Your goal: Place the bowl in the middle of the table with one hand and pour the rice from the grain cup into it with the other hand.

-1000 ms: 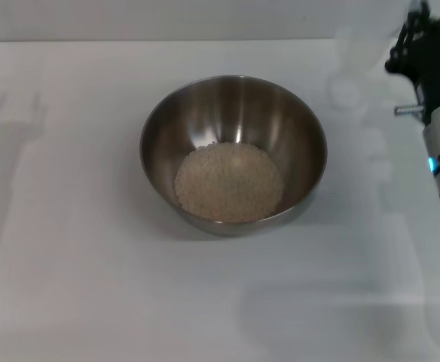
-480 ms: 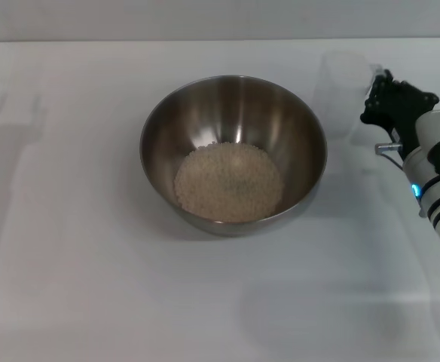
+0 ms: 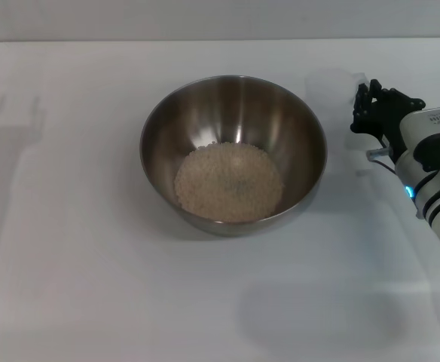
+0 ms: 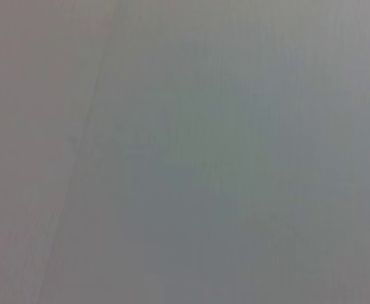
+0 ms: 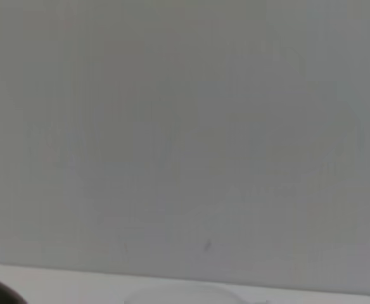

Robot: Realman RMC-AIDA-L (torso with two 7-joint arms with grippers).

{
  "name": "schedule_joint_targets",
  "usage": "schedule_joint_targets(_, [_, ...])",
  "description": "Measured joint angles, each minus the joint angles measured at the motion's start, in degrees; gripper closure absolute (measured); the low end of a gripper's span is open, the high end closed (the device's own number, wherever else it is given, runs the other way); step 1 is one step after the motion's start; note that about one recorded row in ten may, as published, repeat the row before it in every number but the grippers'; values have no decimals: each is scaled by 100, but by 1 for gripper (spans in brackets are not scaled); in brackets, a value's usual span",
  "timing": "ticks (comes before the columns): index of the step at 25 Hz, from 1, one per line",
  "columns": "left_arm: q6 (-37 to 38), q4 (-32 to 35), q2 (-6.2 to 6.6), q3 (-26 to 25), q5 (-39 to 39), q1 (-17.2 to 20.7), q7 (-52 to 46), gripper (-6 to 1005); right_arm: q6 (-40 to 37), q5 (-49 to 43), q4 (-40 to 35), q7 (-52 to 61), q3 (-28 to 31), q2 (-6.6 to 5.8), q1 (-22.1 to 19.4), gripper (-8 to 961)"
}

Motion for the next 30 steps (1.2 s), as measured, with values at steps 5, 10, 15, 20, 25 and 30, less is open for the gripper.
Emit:
schedule_joint_targets(5, [5,0,0,0,-11,8,9,359,86,-5,-38,2,-10,0,35,850])
schedule_joint_targets(10, [6,0,0,0,-17,8,7,357,57,-23,-58,5,-99,7,-71,761])
schedule_joint_targets(15, [7,18,0,0,3,9,25,355,-694,-28,-39,8,-590,12,-427,678])
schedule_joint_targets(20, [-14,109,-3,9,3,6,34,353,-2659,-30,-236,79,-994,8,-734,636])
schedule_joint_targets(25, [-57,373,-14,5,-8,-85,34,352,-3296,-3,-1087,1410,-838,-20,-214,594])
schedule_joint_targets(30, [-87,471,-24,16,-14,-110,34,350,-3733,33,-1549,2003,-810,-11,129,552])
